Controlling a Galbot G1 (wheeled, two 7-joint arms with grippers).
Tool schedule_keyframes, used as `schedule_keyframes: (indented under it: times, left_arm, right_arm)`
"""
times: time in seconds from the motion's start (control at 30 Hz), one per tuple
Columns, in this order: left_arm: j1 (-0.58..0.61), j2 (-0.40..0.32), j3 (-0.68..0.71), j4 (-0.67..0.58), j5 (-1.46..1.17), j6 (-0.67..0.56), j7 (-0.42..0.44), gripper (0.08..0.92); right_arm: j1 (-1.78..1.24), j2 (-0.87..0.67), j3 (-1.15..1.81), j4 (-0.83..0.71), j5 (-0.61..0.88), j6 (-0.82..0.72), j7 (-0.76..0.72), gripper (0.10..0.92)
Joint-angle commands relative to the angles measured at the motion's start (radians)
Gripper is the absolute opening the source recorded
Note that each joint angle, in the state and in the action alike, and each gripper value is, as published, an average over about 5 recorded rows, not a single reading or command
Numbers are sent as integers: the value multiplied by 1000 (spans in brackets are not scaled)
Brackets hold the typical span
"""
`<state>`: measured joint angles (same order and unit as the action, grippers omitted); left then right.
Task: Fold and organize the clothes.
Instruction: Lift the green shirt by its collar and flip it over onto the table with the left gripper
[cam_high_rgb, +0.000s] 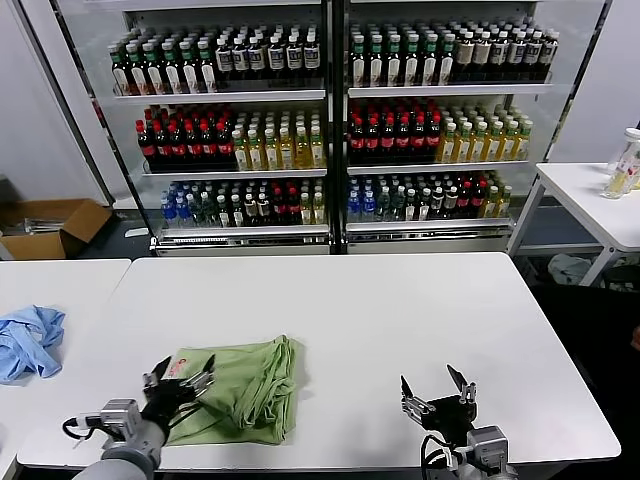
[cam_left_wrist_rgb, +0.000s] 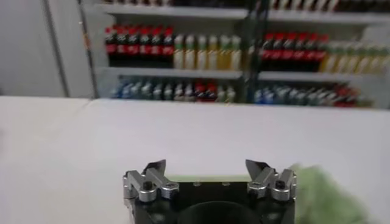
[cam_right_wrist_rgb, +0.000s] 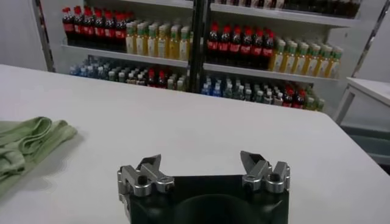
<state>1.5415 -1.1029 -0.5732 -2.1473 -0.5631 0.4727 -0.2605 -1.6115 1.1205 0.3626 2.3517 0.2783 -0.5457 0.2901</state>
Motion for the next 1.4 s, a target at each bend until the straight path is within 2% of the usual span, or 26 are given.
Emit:
schedule_keyframes:
  times: [0.03,0.27,0.7,0.83,1.23,1.4]
  left_arm:
    - [42,17,-159,128,-19,46,41,813]
    - [32,16,-154,153,-134,59,50,822]
    - [12,0,-122,177,-177,58,101,807]
    - [12,-11,-115,178,-183,52,116,715]
    - [7,-41,-102,181,-216,-23,159,369]
    - [3,-36,-138,150,-220,7,161,221]
  right_arm:
    - [-1,-5,6,-3,1,3,-3,823]
    - [3,-7,4,-10,2,4,-4,823]
    - [4,-5,8,-5,2,3,-4,823]
    - [6,-2,6,-4,1,3,-3,823]
    - [7,-1,0,-7,0,3,-2,823]
    - [13,0,-3,-10,0,3,-1,823]
